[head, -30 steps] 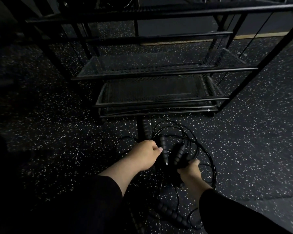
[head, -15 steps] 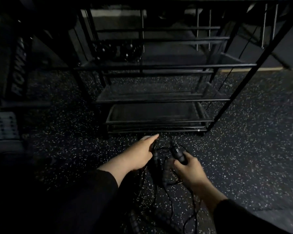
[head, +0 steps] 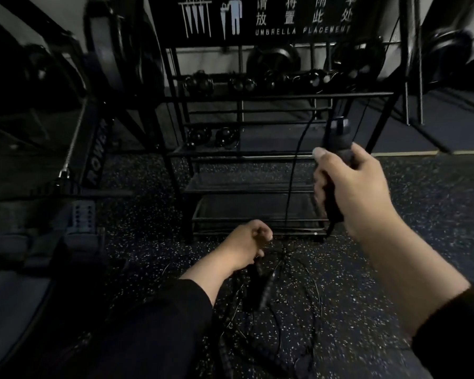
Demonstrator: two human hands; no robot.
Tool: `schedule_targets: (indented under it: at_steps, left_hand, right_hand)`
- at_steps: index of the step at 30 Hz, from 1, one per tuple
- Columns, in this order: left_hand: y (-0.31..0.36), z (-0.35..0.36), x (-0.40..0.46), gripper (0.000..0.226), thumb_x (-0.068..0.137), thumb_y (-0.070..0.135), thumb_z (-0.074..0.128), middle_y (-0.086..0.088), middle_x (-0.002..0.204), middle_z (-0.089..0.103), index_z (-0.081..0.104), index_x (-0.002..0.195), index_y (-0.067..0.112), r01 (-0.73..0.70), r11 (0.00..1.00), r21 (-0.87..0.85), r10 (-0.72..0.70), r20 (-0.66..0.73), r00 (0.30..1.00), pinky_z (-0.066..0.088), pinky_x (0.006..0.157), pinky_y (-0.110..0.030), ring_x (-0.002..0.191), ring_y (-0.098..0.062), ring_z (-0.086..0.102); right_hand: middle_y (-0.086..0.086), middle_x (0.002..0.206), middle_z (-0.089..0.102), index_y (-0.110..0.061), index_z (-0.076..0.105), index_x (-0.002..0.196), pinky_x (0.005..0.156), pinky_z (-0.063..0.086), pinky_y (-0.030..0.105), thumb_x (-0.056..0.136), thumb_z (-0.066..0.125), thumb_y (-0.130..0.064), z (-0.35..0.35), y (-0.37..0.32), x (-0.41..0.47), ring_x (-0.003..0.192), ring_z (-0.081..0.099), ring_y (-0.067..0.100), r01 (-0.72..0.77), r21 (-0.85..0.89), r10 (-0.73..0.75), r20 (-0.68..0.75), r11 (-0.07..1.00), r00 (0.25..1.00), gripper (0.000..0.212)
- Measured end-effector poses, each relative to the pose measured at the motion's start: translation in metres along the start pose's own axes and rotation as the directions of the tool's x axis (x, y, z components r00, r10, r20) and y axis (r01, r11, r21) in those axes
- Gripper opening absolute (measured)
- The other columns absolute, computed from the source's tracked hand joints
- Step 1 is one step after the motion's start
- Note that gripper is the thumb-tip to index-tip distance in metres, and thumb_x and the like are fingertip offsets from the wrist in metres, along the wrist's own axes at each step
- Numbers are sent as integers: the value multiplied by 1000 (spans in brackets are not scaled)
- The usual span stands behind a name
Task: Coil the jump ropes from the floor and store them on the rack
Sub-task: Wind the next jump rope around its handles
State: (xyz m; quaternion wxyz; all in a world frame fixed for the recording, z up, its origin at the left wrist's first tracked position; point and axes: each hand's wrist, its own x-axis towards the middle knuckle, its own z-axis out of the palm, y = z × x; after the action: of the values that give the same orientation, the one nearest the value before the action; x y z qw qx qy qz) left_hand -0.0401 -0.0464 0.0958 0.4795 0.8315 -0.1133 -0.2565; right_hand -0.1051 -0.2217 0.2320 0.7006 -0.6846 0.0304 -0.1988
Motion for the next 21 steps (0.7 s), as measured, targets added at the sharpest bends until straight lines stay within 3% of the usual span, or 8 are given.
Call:
schedule_targets:
  at_steps: [2, 5, 6, 8, 11, 14, 18, 21]
  left_hand:
    - [8, 7, -10, 33, 103, 20, 56, 0, 125, 64, 52, 136, 26, -61, 994, -95, 62, 4, 998, 47, 63, -26, 82, -16, 62]
    - [20, 21, -17, 71, 98, 26, 66, 8, 146, 48, 27, 156, 34, -169, 980, -102, 166, -35, 985, 49, 90, -26, 117, -18, 63]
    - [26, 24, -20, 70, 97, 24, 67, 14, 141, 50, 29, 154, 36, -193, 974, -119, 187, -64, 980, 46, 97, -23, 119, -10, 61]
    - [30, 28, -17, 56, 99, 20, 65, 11, 125, 60, 42, 149, 29, -192, 977, -96, 185, -83, 979, 46, 93, -16, 107, -6, 63]
    - [23, 30, -8, 28, 106, 27, 51, -5, 85, 65, 68, 118, 9, -30, 999, 29, 32, -67, 997, 46, 53, -14, 63, -12, 57]
    - [18, 20, 0, 46, 110, 39, 34, -9, 82, 70, 61, 87, 9, 141, 971, -195, -174, -167, 971, 43, 48, -25, 49, -16, 53]
    - [41, -14, -1, 48, 109, 44, 34, 1, 60, 56, 57, 80, 13, -101, 961, -259, -37, -478, 877, 47, 59, -36, 50, -17, 51]
    - [69, -36, -16, 41, 110, 43, 36, 8, 55, 39, 52, 83, 17, -370, 806, -462, 87, -525, 847, 41, 53, -34, 47, -11, 36]
  right_hand:
    - [0, 60, 51, -32, 61, 73, 54, 40, 35, 96, 69, -23, 2, -11, -8, 53, 45, 24, 21, 2, -21, 55, 1000, 998, 26]
    - [4, 58, 50, -23, 59, 79, 59, 42, 39, 95, 69, -18, 3, -25, -20, 54, 46, 26, 90, -95, -65, 243, 991, 968, 19]
    - [6, 57, 51, -19, 59, 82, 61, 43, 39, 94, 69, -18, 3, -31, -22, 54, 48, 27, 123, -129, -79, 303, 984, 950, 16]
    - [7, 56, 52, -13, 60, 86, 62, 45, 40, 94, 70, -16, 6, -41, -27, 54, 49, 26, 173, -138, -112, 369, 975, 923, 14]
    - [3, 56, 51, -14, 60, 86, 59, 44, 38, 95, 69, -12, 9, -44, -27, 53, 49, 27, 196, -90, -153, 354, 976, 923, 13]
    - [2, 56, 53, -14, 65, 93, 57, 47, 32, 96, 67, -9, 4, -26, -19, 53, 49, 24, 127, -71, -106, 246, 989, 963, 6]
    - [4, 64, 64, -16, 68, 105, 62, 54, 30, 93, 72, -14, -11, 19, -4, 57, 59, 19, -88, -302, 149, 183, 949, 972, 13]
    - [1, 73, 71, -21, 69, 95, 64, 53, 40, 89, 74, -18, -10, 52, 4, 63, 61, 18, -154, -477, 244, 133, 866, 961, 9]
